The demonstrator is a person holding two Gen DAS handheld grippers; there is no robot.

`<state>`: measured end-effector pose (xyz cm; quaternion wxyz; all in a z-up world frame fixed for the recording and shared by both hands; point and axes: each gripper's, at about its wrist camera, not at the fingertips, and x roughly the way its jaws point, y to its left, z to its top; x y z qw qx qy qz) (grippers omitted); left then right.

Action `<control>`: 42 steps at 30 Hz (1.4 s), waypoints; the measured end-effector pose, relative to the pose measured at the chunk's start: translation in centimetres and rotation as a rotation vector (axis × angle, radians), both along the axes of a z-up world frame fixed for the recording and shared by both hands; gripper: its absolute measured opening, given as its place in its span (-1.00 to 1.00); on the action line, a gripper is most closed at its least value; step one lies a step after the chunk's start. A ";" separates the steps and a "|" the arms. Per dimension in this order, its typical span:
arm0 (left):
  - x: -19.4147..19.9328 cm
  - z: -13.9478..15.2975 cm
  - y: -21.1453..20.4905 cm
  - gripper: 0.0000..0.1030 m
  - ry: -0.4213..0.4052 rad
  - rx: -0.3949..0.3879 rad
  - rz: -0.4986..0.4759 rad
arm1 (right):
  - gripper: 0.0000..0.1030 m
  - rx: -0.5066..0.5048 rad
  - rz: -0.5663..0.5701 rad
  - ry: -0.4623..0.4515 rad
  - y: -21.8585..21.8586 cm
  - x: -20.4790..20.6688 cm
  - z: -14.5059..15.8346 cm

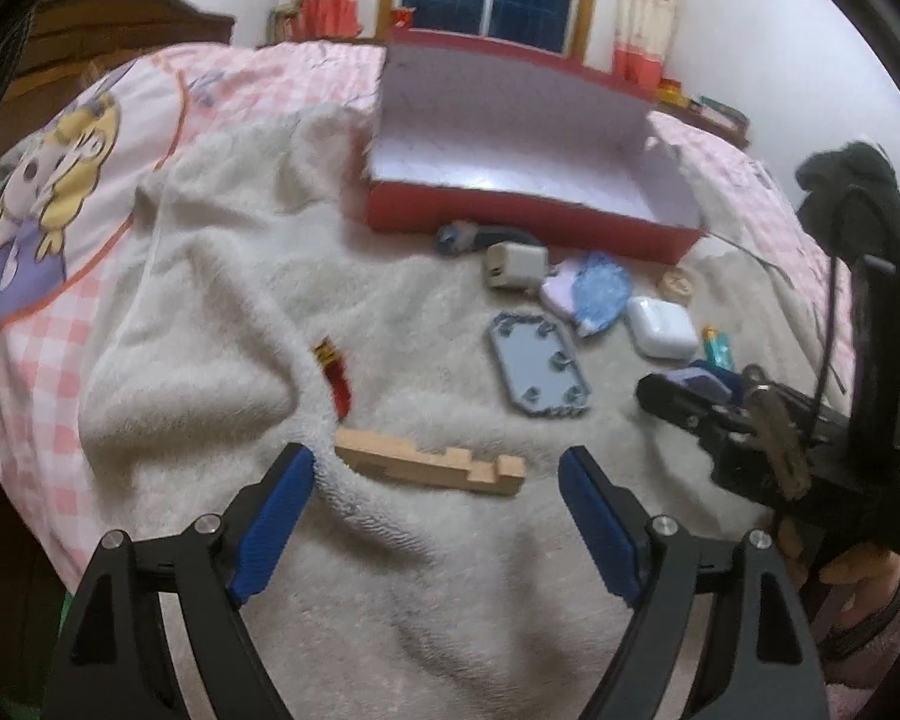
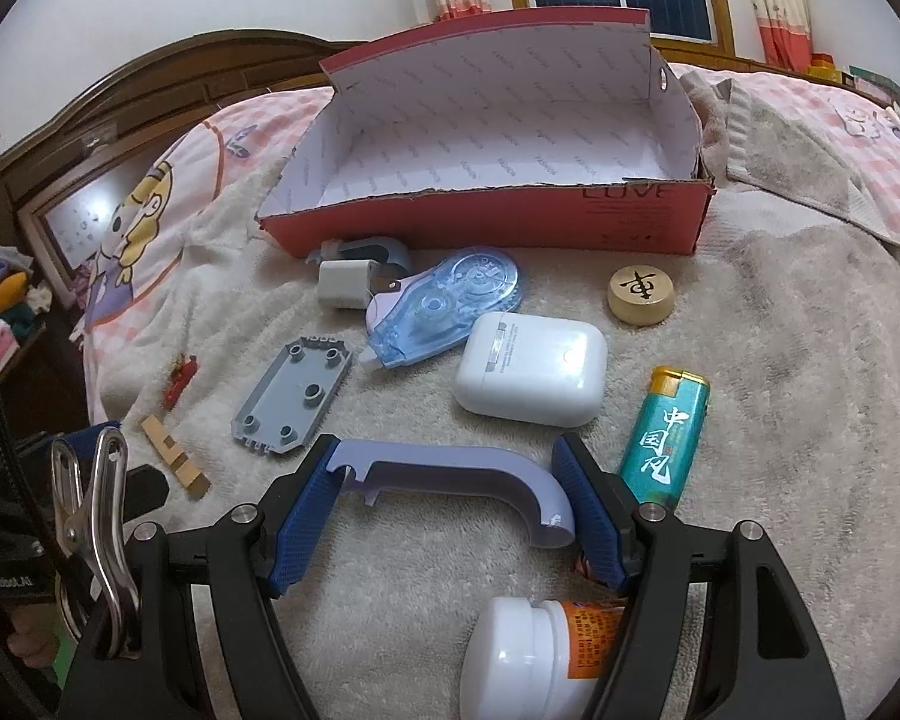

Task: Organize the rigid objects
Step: 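Carry the wooden block with the left tool toward the box while the right tool carries the lavender handle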

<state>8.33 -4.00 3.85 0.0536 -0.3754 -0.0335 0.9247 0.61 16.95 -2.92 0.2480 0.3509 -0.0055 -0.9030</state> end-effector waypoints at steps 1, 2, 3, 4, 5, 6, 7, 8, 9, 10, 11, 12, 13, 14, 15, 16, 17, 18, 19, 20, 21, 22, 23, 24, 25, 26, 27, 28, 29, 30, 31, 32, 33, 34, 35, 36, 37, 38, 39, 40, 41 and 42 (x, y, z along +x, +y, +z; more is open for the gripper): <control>0.0 0.1 0.3 0.69 0.003 -0.009 -0.014 | 0.42 -0.004 0.001 0.000 0.1 0.0 0.0; 0.1 0.3 0.6 0.69 0.007 -0.020 -0.036 | 0.42 -0.007 0.002 -0.001 0.2 0.0 0.0; 0.3 0.5 0.8 0.69 0.016 -0.025 -0.053 | 0.42 -0.010 0.002 -0.001 0.2 0.0 0.0; 0.4 0.8 0.9 0.69 0.026 -0.028 -0.060 | 0.42 -0.012 0.002 -0.001 0.2 0.0 0.0; 0.6 1.1 1.0 0.69 0.036 -0.032 -0.064 | 0.42 -0.014 0.002 -0.002 0.3 0.0 0.0; 0.7 1.6 0.9 0.69 0.049 -0.035 -0.062 | 0.42 -0.017 0.003 -0.002 0.3 0.0 0.0; 0.7 2.0 0.9 0.69 0.060 -0.037 -0.059 | 0.42 -0.019 0.004 -0.002 0.3 0.0 0.0; 0.7 2.3 0.8 0.69 0.070 -0.035 -0.058 | 0.42 -0.022 0.004 -0.003 0.4 0.0 0.0; 0.6 2.6 0.8 0.69 0.077 -0.033 -0.062 | 0.42 -0.024 0.005 -0.003 0.4 0.1 0.0; 0.4 2.8 1.0 0.69 0.078 -0.032 -0.075 | 0.42 -0.025 0.004 -0.003 0.4 0.0 -0.1; 0.1 2.8 1.3 0.69 0.074 -0.039 -0.088 | 0.42 -0.027 0.004 -0.003 0.4 0.1 -0.1; -0.3 2.5 1.7 0.69 0.062 -0.049 -0.100 | 0.42 -0.027 0.003 -0.004 0.4 0.1 0.0; -0.5 2.2 2.0 0.69 0.050 -0.050 -0.109 | 0.42 -0.027 0.003 -0.004 0.5 0.1 0.0; -0.7 1.8 2.2 0.69 0.034 -0.043 -0.121 | 0.42 -0.027 0.004 -0.004 0.5 0.1 0.0; -0.8 1.4 2.3 0.69 0.020 -0.038 -0.131 | 0.42 -0.028 0.004 -0.005 0.5 0.1 -0.1; -1.0 0.8 2.5 0.69 0.005 -0.045 -0.139 | 0.42 -0.028 0.004 -0.006 0.5 0.0 0.0; -1.1 0.3 2.5 0.69 -0.004 -0.066 -0.131 | 0.42 -0.029 0.004 -0.006 0.5 0.0 0.0; -1.3 -0.1 2.5 0.69 -0.009 -0.093 -0.112 | 0.42 -0.028 0.004 -0.007 0.5 0.0 0.0; -1.4 -0.4 2.2 0.69 -0.010 -0.103 -0.100 | 0.42 -0.026 0.004 -0.005 0.5 0.0 0.0; -1.5 -0.6 1.8 0.69 -0.011 -0.102 -0.088 | 0.42 -0.027 0.005 -0.004 0.5 0.0 0.0; -1.6 -0.8 1.2 0.69 -0.017 -0.091 -0.074 | 0.42 -0.028 0.005 -0.005 0.6 0.0 0.0; -1.7 -1.0 0.7 0.69 -0.021 -0.081 -0.068 | 0.42 -0.030 0.005 -0.007 0.6 0.0 0.0; -1.8 -1.3 0.1 0.69 -0.032 -0.065 -0.063 | 0.42 -0.028 0.005 -0.007 0.5 0.0 0.0; -2.0 -1.7 -0.4 0.69 -0.049 -0.044 -0.064 | 0.42 -0.027 0.005 -0.006 0.5 0.0 0.0; -2.1 -1.9 -0.6 0.69 -0.057 -0.030 -0.068 | 0.42 -0.026 0.005 -0.005 0.5 0.0 0.0; -2.1 -2.3 -0.9 0.69 -0.063 -0.010 -0.077 | 0.42 -0.026 0.005 -0.005 0.5 0.0 0.0; -2.0 -2.5 -1.0 0.69 -0.067 0.003 -0.085 | 0.42 -0.027 0.005 -0.005 0.5 0.0 0.0; -1.8 -2.6 -1.0 0.69 -0.063 0.004 -0.089 | 0.42 -0.026 0.005 -0.006 0.5 0.0 0.0; -1.7 -2.6 -0.8 0.69 -0.056 -0.004 -0.097 | 0.42 -0.025 0.005 -0.006 0.5 0.0 0.0; -1.7 -2.6 -0.7 0.69 -0.053 -0.016 -0.103 | 0.42 -0.024 0.005 -0.005 0.5 0.1 0.0; -1.7 -2.7 -0.5 0.69 -0.052 -0.032 -0.106 | 0.42 -0.023 0.005 -0.005 0.5 0.0 0.0; -1.7 -2.7 -0.4 0.69 -0.049 -0.043 -0.108 | 0.42 -0.022 0.005 -0.005 0.5 0.0 0.0; -1.8 -2.7 -0.3 0.69 -0.044 -0.045 -0.105 | 0.42 -0.022 0.004 -0.005 0.5 0.1 -0.1; -1.9 -2.6 -0.4 0.67 -0.042 -0.044 -0.102 | 0.42 -0.022 0.004 -0.005 0.5 0.1 -0.1; -1.9 -2.6 -0.4 0.63 -0.038 -0.044 -0.095 | 0.42 -0.023 0.005 -0.005 0.5 0.0 -0.1; -1.9 -2.6 -0.5 0.56 -0.037 -0.045 -0.088 | 0.42 -0.023 0.005 -0.006 0.5 0.1 -0.1; -2.0 -2.5 -0.5 0.56 -0.039 -0.045 -0.087 | 0.42 -0.022 0.005 -0.006 0.5 0.1 -0.1; -1.9 -2.4 -0.4 0.56 -0.037 -0.045 -0.088 | 0.42 -0.022 0.005 -0.006 0.5 0.1 -0.1; -2.0 -2.3 -0.3 0.56 -0.034 -0.046 -0.090 | 0.42 -0.022 0.005 -0.006 0.4 0.1 -0.1; -1.8 -2.0 -0.3 0.56 -0.026 -0.046 -0.093 | 0.42 -0.022 0.005 -0.006 0.4 0.1 -0.1; -1.6 -1.7 -0.2 0.56 -0.019 -0.043 -0.096 | 0.42 -0.022 0.004 -0.006 0.4 0.1 -0.1; -1.4 -1.2 -0.1 0.56 -0.008 -0.039 -0.101 | 0.42 -0.021 0.003 -0.006 0.4 0.1 -0.1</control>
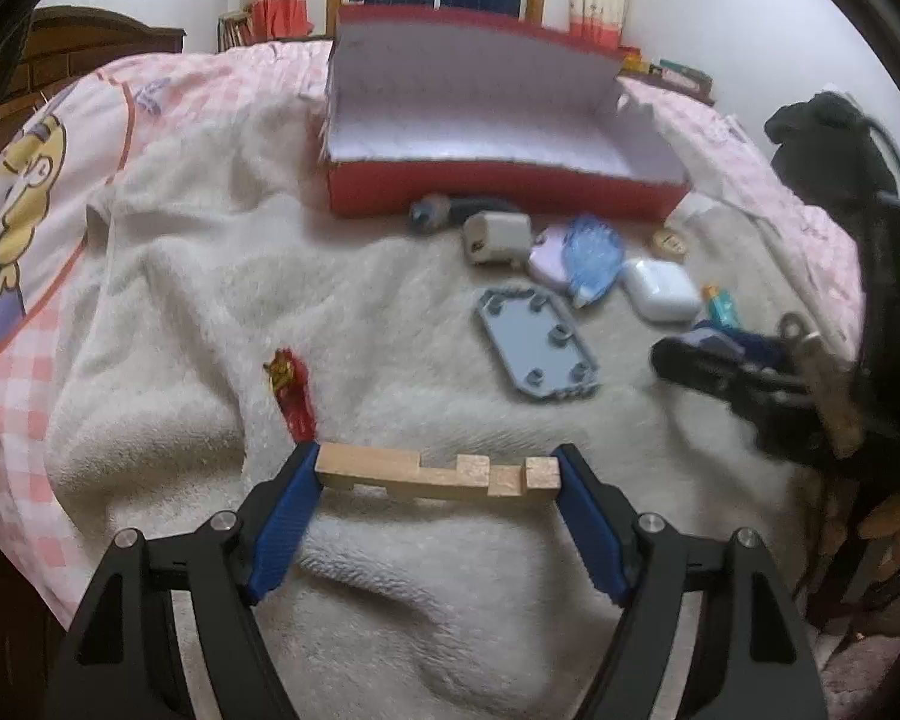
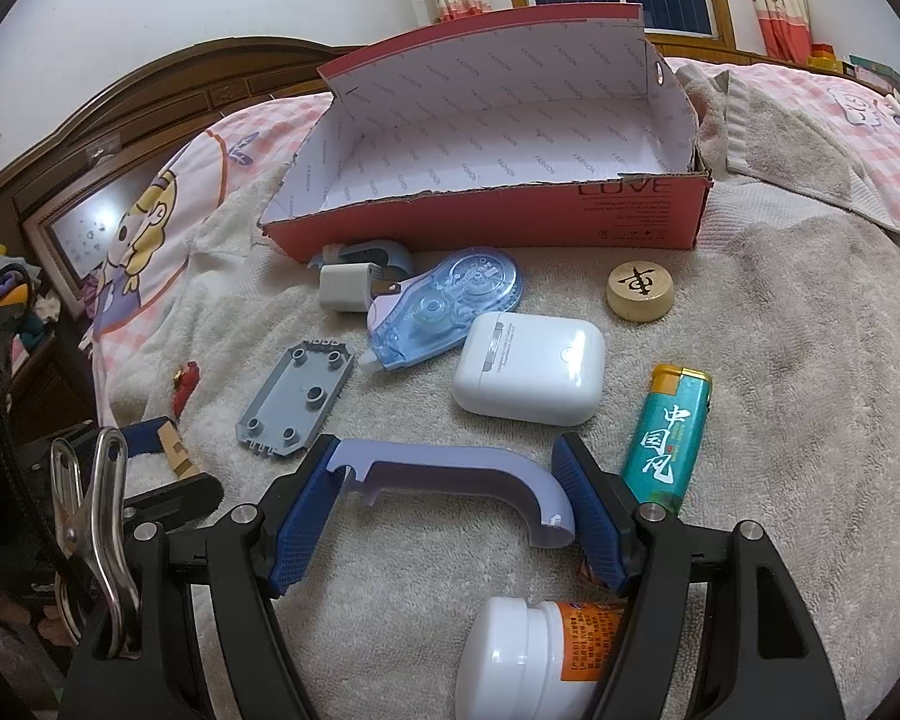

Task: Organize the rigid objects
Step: 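Carry the wooden block with the left tool toward the box while the right tool carries the lavender handle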

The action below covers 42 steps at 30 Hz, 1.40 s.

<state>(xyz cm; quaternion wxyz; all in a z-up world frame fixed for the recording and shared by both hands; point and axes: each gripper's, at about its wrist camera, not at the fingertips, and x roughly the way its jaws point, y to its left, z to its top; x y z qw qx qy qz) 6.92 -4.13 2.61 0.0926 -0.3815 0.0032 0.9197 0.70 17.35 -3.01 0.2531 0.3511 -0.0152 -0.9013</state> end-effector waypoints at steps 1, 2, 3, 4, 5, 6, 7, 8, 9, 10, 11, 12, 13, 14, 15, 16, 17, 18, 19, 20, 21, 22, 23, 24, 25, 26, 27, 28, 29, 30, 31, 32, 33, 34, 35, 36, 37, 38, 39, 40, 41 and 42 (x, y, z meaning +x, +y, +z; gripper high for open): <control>0.1 0.4 0.1 0.56 0.008 0.001 -0.003 | 0.42 0.000 -0.001 0.000 0.0 0.0 0.0; 0.1 0.8 0.3 0.56 0.016 -0.002 -0.006 | 0.42 -0.001 0.001 0.000 0.0 0.0 0.1; 0.2 1.2 0.5 0.56 0.027 -0.007 -0.008 | 0.42 -0.001 0.003 0.000 0.0 0.1 0.2; 0.1 1.6 0.7 0.56 0.034 -0.011 -0.009 | 0.42 -0.002 0.004 -0.001 0.1 0.2 0.3; 0.0 1.9 0.9 0.56 0.039 -0.015 -0.009 | 0.42 -0.002 0.005 0.001 0.1 0.3 0.5; -0.1 2.2 1.1 0.56 0.043 -0.018 -0.007 | 0.42 -0.001 0.006 0.005 0.1 0.4 0.7; -0.2 2.5 1.3 0.56 0.045 -0.021 -0.004 | 0.42 0.002 0.004 0.013 0.2 0.5 0.9; -0.4 2.7 1.4 0.56 0.047 -0.020 -0.002 | 0.42 0.003 0.003 0.019 0.1 0.6 1.1; -0.5 3.0 1.5 0.56 0.049 -0.017 0.000 | 0.42 0.003 0.002 0.026 0.2 0.7 1.5; -0.7 3.2 1.6 0.56 0.051 -0.015 0.004 | 0.42 0.001 0.001 0.030 0.3 0.8 1.8; -0.9 3.3 1.6 0.56 0.053 -0.014 0.008 | 0.42 -0.003 0.001 0.035 0.4 0.8 2.2; -1.3 3.5 1.7 0.56 0.056 -0.015 0.017 | 0.42 -0.005 0.000 0.040 0.4 0.8 2.5; -1.5 3.7 1.8 0.56 0.057 -0.015 0.022 | 0.42 -0.006 -0.003 0.046 0.5 0.8 2.9; -1.8 3.9 1.8 0.56 0.058 -0.015 0.028 | 0.42 -0.006 -0.004 0.052 0.6 0.7 3.2; -2.1 4.1 1.8 0.56 0.058 -0.014 0.032 | 0.42 -0.005 -0.004 0.056 0.7 0.6 3.5; -2.6 4.3 1.9 0.56 0.059 -0.011 0.038 | 0.42 -0.005 -0.003 0.059 0.7 0.5 3.9; -3.0 4.6 1.9 0.56 0.060 -0.007 0.043 | 0.42 -0.005 -0.001 0.062 0.8 0.3 4.2; -3.3 4.8 2.0 0.56 0.062 -0.003 0.047 | 0.42 -0.002 0.000 0.067 0.9 0.1 4.5; -3.7 5.1 2.0 0.56 0.066 0.004 0.050 | 0.42 0.001 0.001 0.070 0.9 -0.1 4.8; -4.1 5.4 2.1 0.56 0.071 0.011 0.051 | 0.42 0.004 0.001 0.075 0.9 -0.4 5.1; -4.6 5.7 2.2 0.56 0.075 0.014 0.053 | 0.42 0.006 0.002 0.080 0.9 -0.6 5.4; -5.0 5.9 2.3 0.56 0.078 0.013 0.053 | 0.42 0.008 0.003 0.085 0.9 -0.9 5.7; -5.4 6.2 2.5 0.56 0.083 0.010 0.054 | 0.42 0.009 0.005 0.090 0.9 -1.2 6.0; -5.9 6.4 2.6 0.56 0.087 0.007 0.055 | 0.42 0.011 0.005 0.095 0.9 -1.4 6.3; -6.3 6.6 2.8 0.56 0.088 0.006 0.056 | 0.42 0.013 0.005 0.098 0.9 -1.8 6.6; -6.7 6.8 2.9 0.56 0.091 0.007 0.056 | 0.42 0.013 0.005 0.100 0.9 -2.1 6.8; -7.2 7.1 3.1 0.56 0.094 0.009 0.055 | 0.42 0.013 0.005 0.100 0.8 -2.4 7.0; -7.6 7.2 3.2 0.56 0.096 0.011 0.054 | 0.42 0.013 0.004 0.102 0.8 -2.8 7.3; -8.0 7.4 3.4 0.56 0.098 0.011 0.052 | 0.42 0.013 0.003 0.103 0.9 -3.2 7.5; -8.4 7.6 3.5 0.56 0.102 0.010 0.051 | 0.42 0.014 0.002 0.104 0.9 -3.6 7.8; -8.9 7.9 3.6 0.56 0.106 0.009 0.053 | 0.42 0.015 0.000 0.107 0.9 -4.0 8.1; -9.3 8.1 3.7 0.56 0.110 0.008 0.054 | 0.42 0.017 0.000 0.111 0.9 -4.3 8.4; -9.8 8.3 3.9 0.56 0.113 0.009 0.054 | 0.42 0.020 -0.002 0.116 0.8 -4.7 8.7; -10.2 8.5 4.0 0.56 0.115 0.009 0.054 | 0.42 0.022 -0.002 0.120 0.8 -5.0 8.9; -10.6 8.6 4.1 0.56 0.118 0.010 0.055 | 0.42 0.026 -0.002 0.124 0.8 -5.4 9.2; -11.2 8.8 4.2 0.56 0.121 0.009 0.057 | 0.42 0.029 -0.001 0.128 0.7 -5.9 9.4; -11.7 9.0 4.3 0.56 0.124 0.008 0.059 | 0.42 0.032 -0.002 0.132 0.7 -6.3 9.6; -12.2 9.1 4.3 0.56 0.125 0.006 0.061 | 0.42 0.034 -0.003 0.134 0.6 -6.8 9.8; -12.7 9.2 4.4 0.56 0.124 0.005 0.063 | 0.42 0.035 -0.005 0.135 0.5 -7.3 10.0; -13.5 9.3 4.5 0.56 0.120 0.004 0.065 | 0.42 0.036 -0.007 0.135 0.5 -7.7 10.1; -14.0 9.4 4.5 0.56 0.117 0.004 0.067 | 0.42 0.038 -0.012 0.135 0.4 -8.2 10.2; -14.5 9.4 4.5 0.56 0.113 0.006 0.069 | 0.42 0.038 -0.016 0.135 0.4 -8.7 10.3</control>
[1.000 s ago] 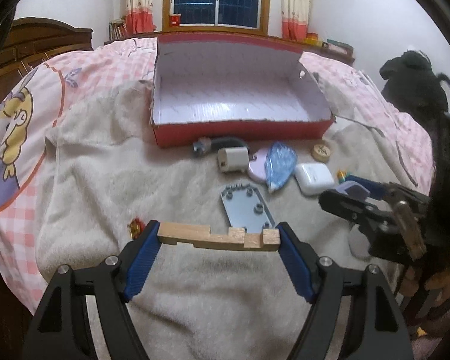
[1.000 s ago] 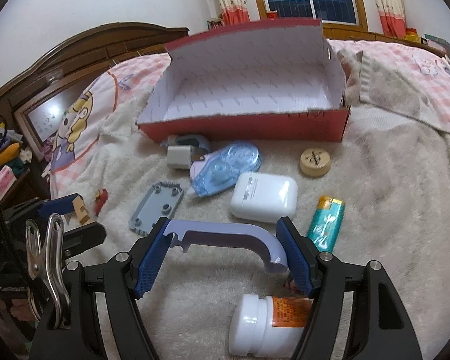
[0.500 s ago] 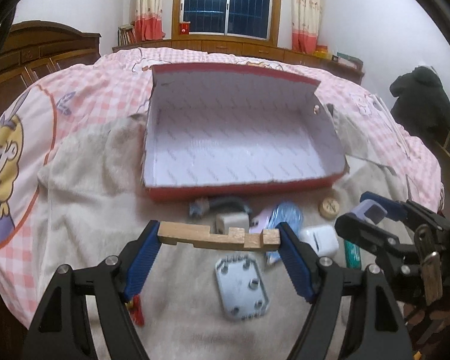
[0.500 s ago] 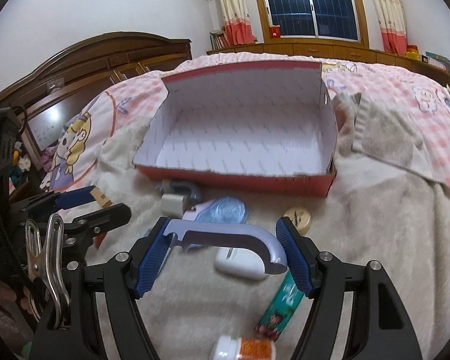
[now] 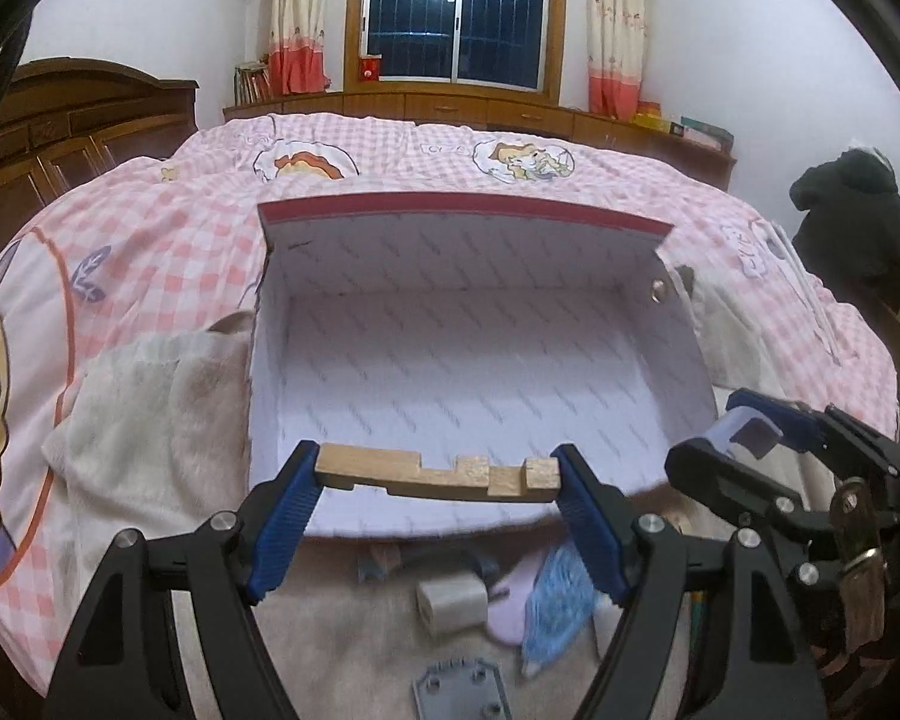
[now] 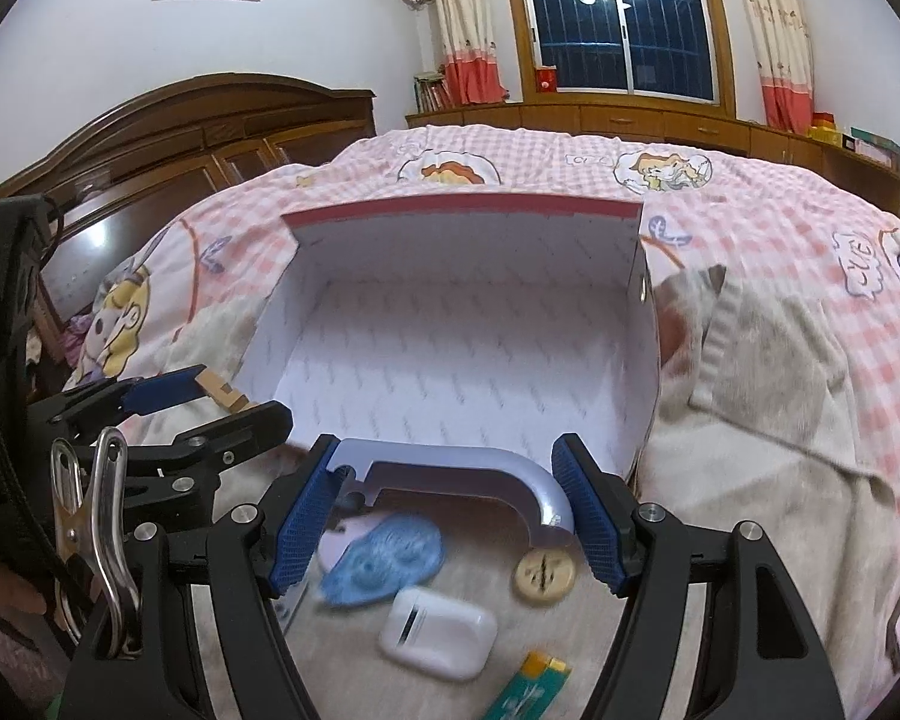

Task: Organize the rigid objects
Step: 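Lower the wooden block into the box and open the left tool while the right tool releases the handle inside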

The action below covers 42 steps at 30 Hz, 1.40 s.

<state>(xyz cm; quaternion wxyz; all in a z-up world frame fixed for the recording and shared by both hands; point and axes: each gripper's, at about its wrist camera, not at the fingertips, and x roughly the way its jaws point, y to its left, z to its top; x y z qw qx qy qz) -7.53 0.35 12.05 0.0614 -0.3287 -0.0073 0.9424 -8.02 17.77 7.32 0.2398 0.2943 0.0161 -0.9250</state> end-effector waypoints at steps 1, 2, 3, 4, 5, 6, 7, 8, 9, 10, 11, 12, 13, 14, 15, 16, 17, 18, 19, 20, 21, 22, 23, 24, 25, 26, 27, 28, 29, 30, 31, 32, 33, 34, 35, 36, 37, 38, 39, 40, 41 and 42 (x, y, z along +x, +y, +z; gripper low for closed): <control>-0.7 0.1 0.0 0.56 -0.006 0.004 0.001 | 0.42 0.000 -0.003 0.000 0.0 -0.5 0.1; -1.2 0.1 0.1 0.56 -0.010 0.006 0.003 | 0.42 0.001 -0.006 0.001 0.0 -1.0 0.2; -2.0 0.1 0.1 0.56 -0.014 0.006 0.007 | 0.42 0.004 -0.010 0.001 0.0 -1.4 0.3; -2.4 0.1 0.2 0.56 -0.016 0.005 0.012 | 0.42 0.008 -0.015 0.002 -0.1 -2.1 0.4; -3.0 0.1 0.2 0.56 -0.018 0.003 0.015 | 0.42 0.010 -0.016 0.001 -0.2 -2.6 0.5; -3.5 0.1 0.3 0.56 -0.020 0.001 0.018 | 0.42 0.013 -0.018 0.000 -0.3 -3.2 0.6; -4.2 0.1 0.4 0.56 -0.022 -0.002 0.022 | 0.42 0.016 -0.020 0.000 -0.3 -3.7 0.7; -4.8 0.1 0.5 0.56 -0.024 -0.006 0.025 | 0.42 0.020 -0.021 0.000 -0.5 -4.2 0.8; -5.2 0.0 0.5 0.56 -0.025 -0.009 0.028 | 0.42 0.025 -0.023 0.001 -0.6 -4.8 0.8; -5.9 0.0 0.6 0.56 -0.029 -0.013 0.034 | 0.42 0.029 -0.026 0.000 -0.7 -5.3 0.9; -6.5 -0.1 0.6 0.56 -0.034 -0.014 0.038 | 0.42 0.031 -0.028 -0.001 -0.8 -5.8 0.9; -7.1 -0.2 0.7 0.56 -0.039 -0.014 0.041 | 0.42 0.033 -0.030 -0.003 -0.9 -6.3 1.0; -7.5 -0.3 0.6 0.56 -0.043 -0.014 0.046 | 0.42 0.035 -0.032 -0.006 -1.0 -6.7 1.0; -8.0 -0.5 0.5 0.56 -0.047 -0.014 0.051 | 0.42 0.036 -0.032 -0.009 -1.1 -7.1 1.0; -8.4 -0.6 0.5 0.56 -0.053 -0.010 0.055 | 0.42 0.039 -0.031 -0.011 -1.2 -7.4 0.9; -8.8 -0.8 0.4 0.56 -0.058 -0.009 0.061 | 0.42 0.043 -0.032 -0.014 -1.4 -7.8 0.8; -9.1 -1.0 0.3 0.56 -0.063 -0.007 0.065 | 0.42 0.044 -0.032 -0.017 -1.5 -8.0 0.8; -9.4 -1.2 0.2 0.56 -0.068 -0.006 0.068 | 0.42 0.046 -0.031 -0.020 -1.6 -8.3 0.7; -9.6 -1.4 0.2 0.56 -0.074 -0.005 0.073 | 0.42 0.048 -0.031 -0.023 -1.8 -8.6 0.5; -9.8 -1.6 0.2 0.56 -0.079 -0.005 0.076 | 0.42 0.049 -0.032 -0.026 -1.9 -8.8 0.4; -10.0 -1.8 0.1 0.56 -0.083 -0.006 0.079 | 0.42 0.050 -0.032 -0.030 -1.9 -9.1 0.2; -10.2 -2.0 0.1 0.56 -0.088 -0.007 0.081 | 0.42 0.051 -0.032 -0.033 -1.9 -9.2 0.1; -10.4 -2.2 0.1 0.56 -0.092 -0.008 0.082 | 0.42 0.052 -0.033 -0.038 -2.0 -9.5 -0.1; -10.4 -2.4 0.1 0.56 -0.095 -0.008 0.084 | 0.42 0.054 -0.035 -0.043 -2.0 -9.8 -0.3; -10.6 -2.6 0.1 0.56 -0.100 -0.007 0.087 | 0.42 0.055 -0.036 -0.049 -2.0 -10.0 -0.5; -10.8 -2.8 0.1 0.56 -0.105 -0.005 0.090 | 0.42 0.055 -0.037 -0.054 -2.1 -10.2 -0.6; -10.9 -3.0 0.0 0.56 -0.110 -0.005 0.091 | 0.42 0.057 -0.038 -0.059 -2.1 -10.4 -0.9; -11.1 -3.2 0.0 0.56 -0.116 -0.003 0.094 | 0.42 0.058 -0.040 -0.065 -2.1 -10.6 -1.1; -11.3 -3.3 -0.1 0.56 -0.120 -0.001 0.096 | 0.42 0.059 -0.042 -0.069 -2.1 -10.8 -1.2; -11.4 -3.4 -0.2 0.56 -0.122 0.002 0.097 | 0.42 0.061 -0.044 -0.074 -2.1 -11.0 -1.4; -11.6 -3.6 -0.3 0.56 -0.125 0.004 0.099 | 0.42 0.063 -0.046 -0.079 -2.1 -11.1 -1.6; -11.7 -3.8 -0.4 0.56 -0.128 0.006 0.100 | 0.42 0.064 -0.049 -0.082 -2.1 -11.3 -1.7; -11.9 -3.9 -0.4 0.56 -0.128 0.005 0.103 | 0.42 0.066 -0.051 -0.086 -2.2 -11.5 -1.8; -12.0 -4.0 -0.5 0.56 -0.127 0.004 0.104 | 0.42 0.066 -0.052 -0.090 -2.2 -11.6 -1.9; -12.0 -4.0 -0.4 0.56 -0.125 -0.001 0.103 | 0.42 0.066 -0.054 -0.092 -2.2 -11.7 -2.0; -12.1 -4.1 -0.4 0.56 -0.123 -0.009 0.105 | 0.42 0.067 -0.055 -0.094 -2.2 -11.9 -2.1; -12.2 -4.2 -0.3 0.56 -0.121 -0.016 0.106 | 0.42 0.067 -0.057 -0.096 -2.2 -12.0 -2.2; -12.3 -4.2 -0.2 0.56 -0.121 -0.020 0.106 | 0.42 0.067 -0.059 -0.096 -2.3 -12.0 -2.3; -12.3 -4.3 -0.2 0.56 -0.121 -0.020 0.106 | 0.42 0.069 -0.061 -0.093 -2.4 -12.1 -2.3; -12.4 -4.3 -0.2 0.56 -0.122 -0.019 0.105 | 0.42 0.071 -0.062 -0.088 -2.3 -12.1 -2.3; -12.5 -4.4 -0.2 0.56 -0.122 -0.018 0.105 | 0.42 0.071 -0.062 -0.084 -2.3 -12.2 -2.3; -12.5 -4.4 -0.2 0.56 -0.122 -0.018 0.106 | 0.42 0.073 -0.063 -0.080 -2.3 -12.2 -2.3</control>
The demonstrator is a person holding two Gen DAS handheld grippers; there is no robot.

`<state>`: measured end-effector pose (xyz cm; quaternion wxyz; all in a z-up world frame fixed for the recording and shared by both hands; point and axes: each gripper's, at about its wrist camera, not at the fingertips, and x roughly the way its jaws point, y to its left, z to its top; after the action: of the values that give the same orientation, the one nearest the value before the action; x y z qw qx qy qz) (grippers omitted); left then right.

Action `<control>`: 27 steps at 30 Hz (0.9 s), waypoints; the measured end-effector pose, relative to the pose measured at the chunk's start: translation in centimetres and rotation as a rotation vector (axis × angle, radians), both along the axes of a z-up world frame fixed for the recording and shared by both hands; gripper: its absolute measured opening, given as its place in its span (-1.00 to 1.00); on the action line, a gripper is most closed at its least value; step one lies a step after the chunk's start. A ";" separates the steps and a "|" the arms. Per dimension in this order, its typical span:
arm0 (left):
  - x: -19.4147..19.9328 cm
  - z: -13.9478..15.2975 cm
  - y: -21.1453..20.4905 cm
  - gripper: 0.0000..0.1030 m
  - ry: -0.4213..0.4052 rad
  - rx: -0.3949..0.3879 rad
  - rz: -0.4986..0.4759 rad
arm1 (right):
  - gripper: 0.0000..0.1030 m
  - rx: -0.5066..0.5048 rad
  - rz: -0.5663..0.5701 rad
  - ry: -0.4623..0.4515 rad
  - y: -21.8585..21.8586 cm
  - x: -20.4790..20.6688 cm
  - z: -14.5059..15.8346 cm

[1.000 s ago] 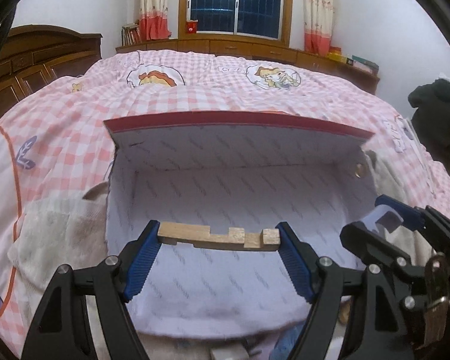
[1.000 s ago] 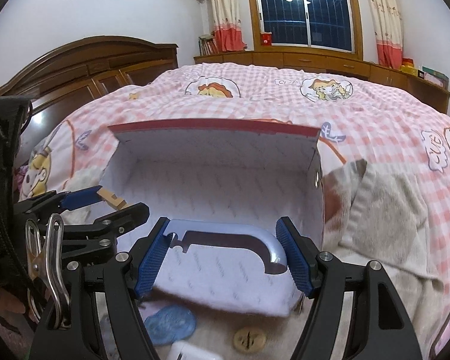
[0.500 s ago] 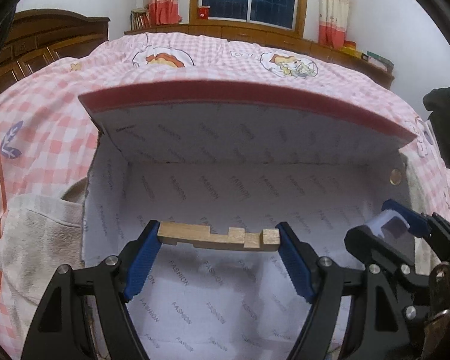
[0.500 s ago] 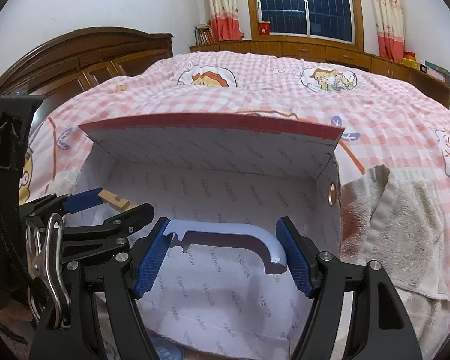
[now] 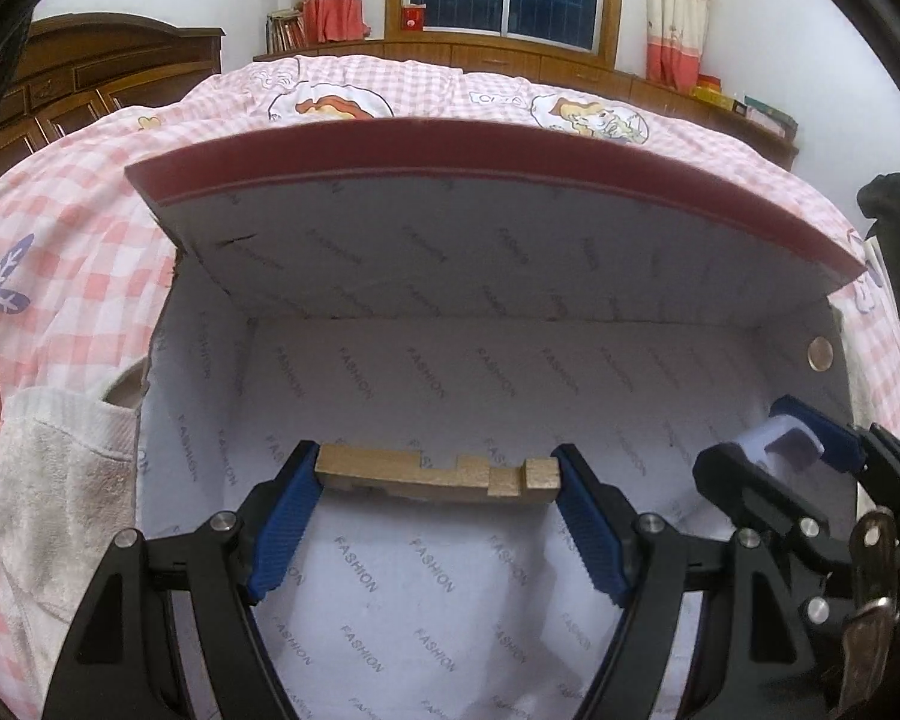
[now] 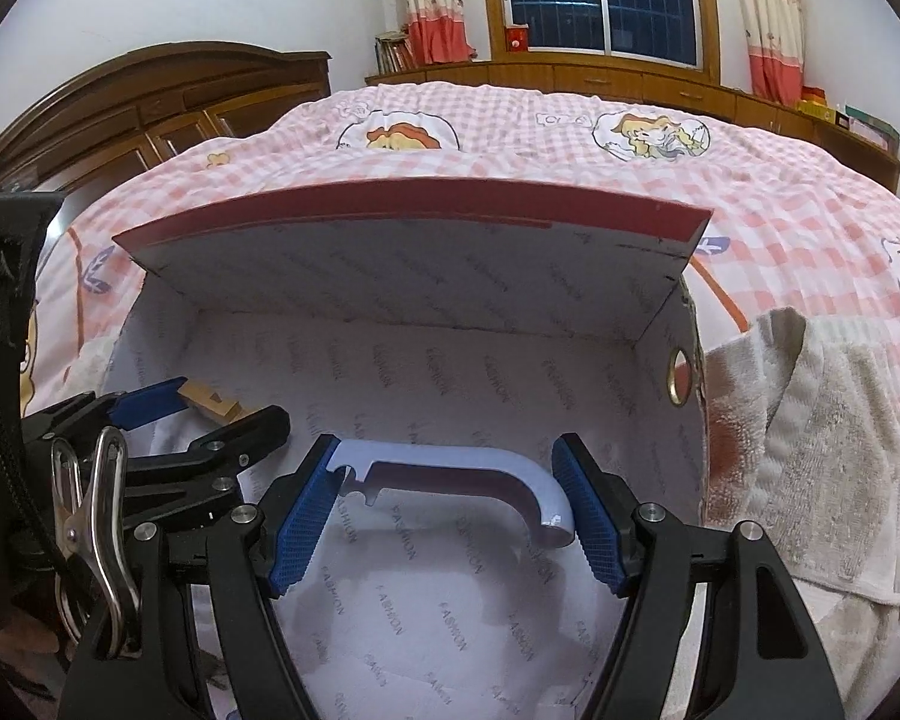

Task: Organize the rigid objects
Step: 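Lower the wooden block into the box and open the left tool while the right tool releases the handle inside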

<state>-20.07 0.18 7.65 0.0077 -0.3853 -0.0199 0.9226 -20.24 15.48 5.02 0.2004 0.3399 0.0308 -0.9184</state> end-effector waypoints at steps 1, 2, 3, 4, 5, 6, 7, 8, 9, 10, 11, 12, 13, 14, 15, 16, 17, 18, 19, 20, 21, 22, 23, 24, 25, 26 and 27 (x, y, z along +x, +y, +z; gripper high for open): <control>0.0 0.0 0.0 0.56 0.000 -0.001 0.000 | 0.42 0.001 -0.001 0.001 0.0 -0.1 0.0; -0.1 0.0 0.1 0.56 -0.001 -0.002 -0.001 | 0.42 0.001 -0.001 0.001 0.1 -0.1 0.0; -0.2 -0.1 0.2 0.56 -0.003 -0.007 -0.001 | 0.42 -0.002 -0.001 0.000 0.1 -0.2 0.0; -0.3 -0.1 0.3 0.57 -0.004 -0.011 -0.001 | 0.42 -0.002 -0.002 -0.001 0.1 -0.3 0.0; -0.3 -0.1 0.3 0.57 -0.003 -0.013 0.000 | 0.42 -0.003 -0.001 -0.002 0.2 -0.3 -0.1; -0.4 -0.1 0.3 0.58 -0.002 -0.014 0.001 | 0.42 -0.005 -0.001 -0.001 0.2 -0.3 -0.1; -0.4 -0.1 0.3 0.58 -0.003 -0.013 0.001 | 0.42 -0.003 0.001 -0.002 0.1 -0.3 0.0; -0.4 -0.1 0.3 0.59 -0.005 -0.013 0.001 | 0.42 -0.003 0.001 -0.003 0.1 -0.3 -0.1; -0.4 -0.1 0.3 0.60 -0.009 -0.011 -0.001 | 0.42 -0.003 0.000 -0.004 0.1 -0.3 0.0; -0.5 -0.1 0.3 0.62 -0.014 -0.011 -0.004 | 0.42 -0.004 -0.001 -0.006 0.2 -0.4 0.0; -0.4 -0.1 0.3 0.63 -0.019 -0.011 -0.007 | 0.42 -0.006 -0.001 -0.008 0.2 -0.4 0.1; -0.3 0.0 0.3 0.66 -0.021 -0.011 -0.008 | 0.43 -0.012 -0.001 -0.011 0.2 -0.3 0.1; -0.2 0.1 0.3 0.68 -0.019 -0.012 -0.007 | 0.43 -0.023 0.000 -0.017 0.3 -0.2 0.2; 0.1 0.2 0.2 0.69 -0.015 -0.013 -0.008 | 0.46 -0.038 0.001 -0.027 0.5 -0.1 0.3; 0.4 0.4 0.2 0.69 -0.010 -0.015 -0.009 | 0.52 -0.055 0.003 -0.037 0.7 0.0 0.4; 0.6 0.5 0.1 0.69 -0.006 -0.016 -0.009 | 0.56 -0.065 0.003 -0.042 0.9 0.0 0.4; 0.9 0.7 0.0 0.69 -0.003 -0.016 -0.008 | 0.61 -0.072 0.001 -0.045 1.0 0.2 0.5; 1.2 0.9 0.0 0.69 -0.002 -0.015 -0.006 | 0.61 -0.073 -0.002 -0.045 1.1 0.4 0.6; 1.7 1.2 -0.2 0.69 0.000 -0.012 -0.006 | 0.61 -0.072 -0.004 -0.044 1.1 0.7 0.7; 2.0 1.4 -0.3 0.69 0.001 -0.009 -0.006 | 0.61 -0.073 -0.004 -0.041 1.2 1.0 0.9; 2.5 1.7 -0.5 0.69 0.003 -0.006 -0.005 | 0.61 -0.075 -0.003 -0.038 1.3 1.3 1.1; 2.7 2.0 -0.8 0.69 0.006 -0.003 -0.004 | 0.61 -0.078 0.000 -0.031 1.4 1.8 1.4; 3.1 2.2 -0.9 0.69 0.010 -0.001 -0.003 | 0.61 -0.078 0.001 -0.025 1.5 2.2 1.6; 3.4 2.5 -1.1 0.69 0.014 0.000 -0.002 | 0.61 -0.078 0.001 -0.019 1.5 2.6 1.8; 4.0 2.9 -1.3 0.69 0.019 0.002 -0.001 | 0.61 -0.078 0.003 -0.013 1.5 3.1 2.1; 4.4 3.1 -1.4 0.69 0.022 0.003 -0.001 | 0.61 -0.080 0.005 -0.009 1.6 3.6 2.3; 4.9 3.4 -1.6 0.69 0.026 0.004 -0.001 | 0.61 -0.081 0.007 -0.006 1.7 4.0 2.5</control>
<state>-15.14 -1.41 11.01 0.0089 -0.3733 -0.0213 0.9274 -16.19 17.13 7.53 0.2176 0.3341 -0.0060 -0.9171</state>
